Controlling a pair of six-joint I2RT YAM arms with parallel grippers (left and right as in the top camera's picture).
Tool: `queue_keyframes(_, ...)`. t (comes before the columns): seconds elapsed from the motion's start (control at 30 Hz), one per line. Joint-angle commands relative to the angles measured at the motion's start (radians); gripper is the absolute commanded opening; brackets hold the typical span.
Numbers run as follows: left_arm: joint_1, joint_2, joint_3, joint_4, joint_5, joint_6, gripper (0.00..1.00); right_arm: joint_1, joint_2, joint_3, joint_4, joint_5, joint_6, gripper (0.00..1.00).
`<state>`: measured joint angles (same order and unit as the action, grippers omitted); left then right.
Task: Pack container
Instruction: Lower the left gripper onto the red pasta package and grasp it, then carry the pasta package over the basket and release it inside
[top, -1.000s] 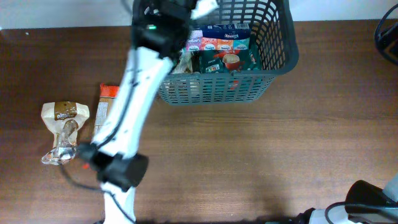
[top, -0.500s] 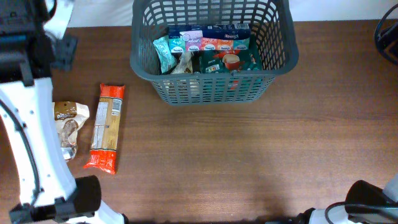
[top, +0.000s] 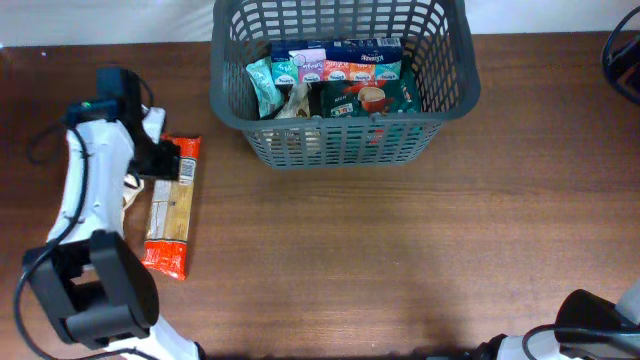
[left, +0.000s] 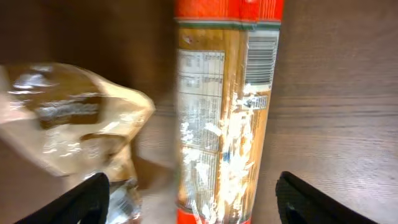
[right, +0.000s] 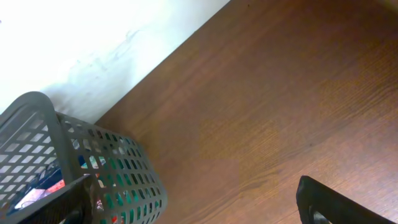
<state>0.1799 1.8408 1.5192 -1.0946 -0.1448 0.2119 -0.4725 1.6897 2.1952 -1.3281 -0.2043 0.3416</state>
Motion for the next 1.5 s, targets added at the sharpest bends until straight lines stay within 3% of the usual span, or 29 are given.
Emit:
queue_keyframes(0.0,-0.001,0.003,-0.141,0.093,0.019,-0.016,0.79,0.001,0.002,0.004,0.003,-0.002,0.008,0.99)
queue_keyframes(0.17,-0.001,0.031,-0.256,0.195,0.037,0.021,0.77,0.001,0.002,0.004,0.003,-0.002,0.008,0.99)
queue_keyframes(0.27,-0.001,0.060,-0.274,0.220,0.037,0.029,0.69,0.001,0.002,0.004,0.003,-0.002,0.008,0.99)
queue_keyframes(0.4,-0.001,0.095,-0.274,0.253,0.060,0.028,0.48,0.001,0.002,0.004,0.003,-0.002,0.008,0.99)
queue_keyframes(0.53,-0.001,0.133,-0.274,0.270,0.059,0.028,0.41,0.001,0.002,0.004,0.003,-0.002,0.008,0.99)
queue_keyframes(0.6,-0.001,0.145,-0.274,0.270,0.059,0.028,0.30,0.001,0.002,0.004,0.003,-0.002,0.008,0.99)
queue_keyframes(0.7,-0.001,0.145,-0.272,0.260,0.059,0.028,0.03,0.001,0.002,0.004,0.003,-0.002,0.008,0.99)
queue_keyframes(0.9,-0.001,0.141,-0.236,0.194,0.057,0.028,0.02,0.001,0.002,0.004,0.003,-0.002,0.008,0.99)
queue_keyframes(1.03,-0.001,0.124,-0.110,0.079,0.026,0.028,0.02,0.001,0.002,0.004,0.003,-0.002,0.008,0.99)
queue_keyframes(1.23,-0.004,0.038,0.275,-0.105,0.009,0.028,0.02,0.001,0.002,0.004,0.003,-0.002,0.008,0.99)
queue_keyframes(1.33,-0.008,-0.006,0.450,-0.130,0.009,0.030,0.02,0.001,0.002,0.004,0.003,-0.002,0.008,0.99)
queue_keyframes(1.47,-0.035,-0.074,0.659,-0.116,0.010,0.130,0.02,0.001,0.002,0.004,0.003,-0.002,0.008,0.99)
